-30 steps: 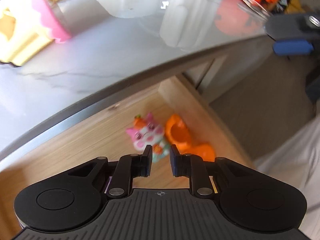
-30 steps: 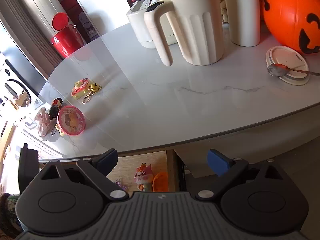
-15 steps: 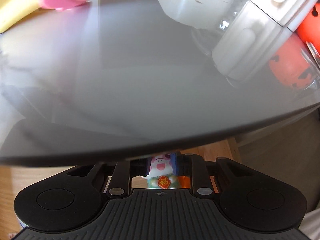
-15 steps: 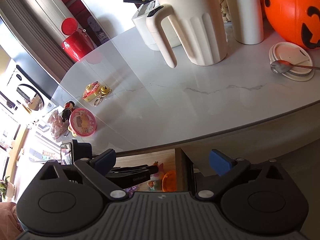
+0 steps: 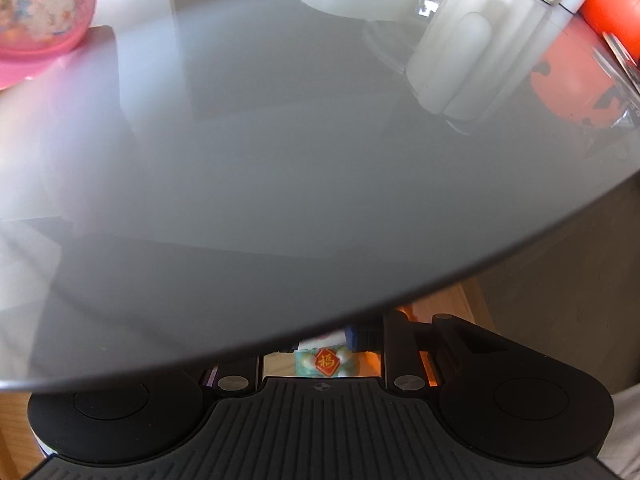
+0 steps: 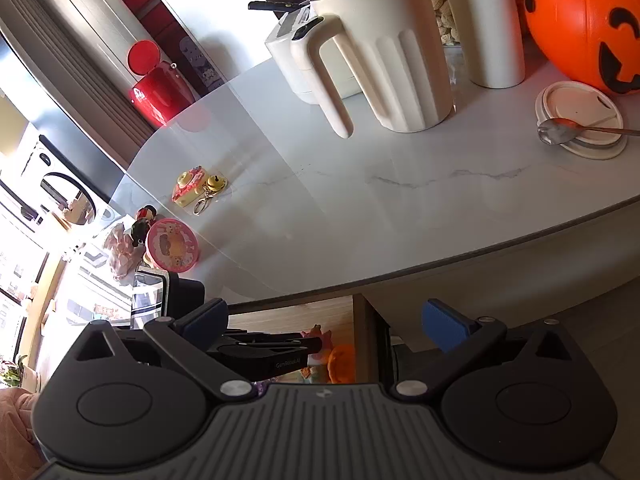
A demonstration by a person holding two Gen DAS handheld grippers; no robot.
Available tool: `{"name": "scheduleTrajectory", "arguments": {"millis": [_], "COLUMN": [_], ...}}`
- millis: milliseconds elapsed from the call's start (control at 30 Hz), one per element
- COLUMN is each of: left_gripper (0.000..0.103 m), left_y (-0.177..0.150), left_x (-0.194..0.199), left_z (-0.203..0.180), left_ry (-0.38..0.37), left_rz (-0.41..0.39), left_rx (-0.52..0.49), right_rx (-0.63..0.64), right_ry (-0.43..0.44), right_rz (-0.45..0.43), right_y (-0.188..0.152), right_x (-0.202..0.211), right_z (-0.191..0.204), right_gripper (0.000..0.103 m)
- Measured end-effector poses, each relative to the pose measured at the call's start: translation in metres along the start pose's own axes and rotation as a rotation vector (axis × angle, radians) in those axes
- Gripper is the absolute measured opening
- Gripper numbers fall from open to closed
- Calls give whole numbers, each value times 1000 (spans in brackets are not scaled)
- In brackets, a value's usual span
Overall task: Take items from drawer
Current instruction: 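Reach into the drawer and grasp the pink cat figure with the left gripper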
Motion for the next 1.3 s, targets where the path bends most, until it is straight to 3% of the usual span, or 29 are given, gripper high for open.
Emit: {"name": "scheduleTrajectory", "arguments": {"millis": [300, 433, 500, 567, 633, 667, 767, 900, 1100, 1167, 1300], "left_gripper": [28, 28, 31, 38, 51, 49, 48, 49, 42, 36, 39], "left_y": [-17, -27, -30, -25, -24, -23, -27, -43, -80, -86, -86], "left_x": [12, 7, -2, -4, -10, -13, -16, -6, 18, 17, 10], "left_z": [11, 20, 20, 19, 16, 15, 5, -1, -15, -18, -27], "left_ry": [-45, -74, -76, -75, -77, -51, -15, -77, -214, -225, -225], "left_rz": [18, 58, 100, 78, 95, 86, 83, 113, 126, 138, 152], "left_rx": [-76, -18, 2, 30, 33, 27, -50, -139, -486, -526, -559], "right_rx": [-9, -6, -3, -3, -4, -5, -12, -20, -33, -32, -32], "right_ry": [-13, -11, -9, -10, -15, -19, -26, -33, -19, -17, -19], "right_rz": [-9, -10, -11, -14, -12, -10, -11, -16, -32, -32, -34], "right_y": [0, 0, 0, 0, 0, 0, 0, 0, 1, 1, 2], "right_x": [2, 1, 1, 1, 1, 1, 1, 1, 4, 4, 4], "right_z": [-2, 0, 2, 2, 1, 1, -1, -2, -1, -1, 0], "right_gripper": [103, 103, 103, 103, 103, 103, 103, 103, 103, 103, 103]}}
Point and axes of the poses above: each gripper's, at about its wrist camera, not at the fingertips, and x roughly against the way its jaws point, z to its left, y to its top, the point moved 8 cm from there along -x, roughly the way its jaws point, and after that the axes turned 15 degrees about y, right-handed, at the moved point
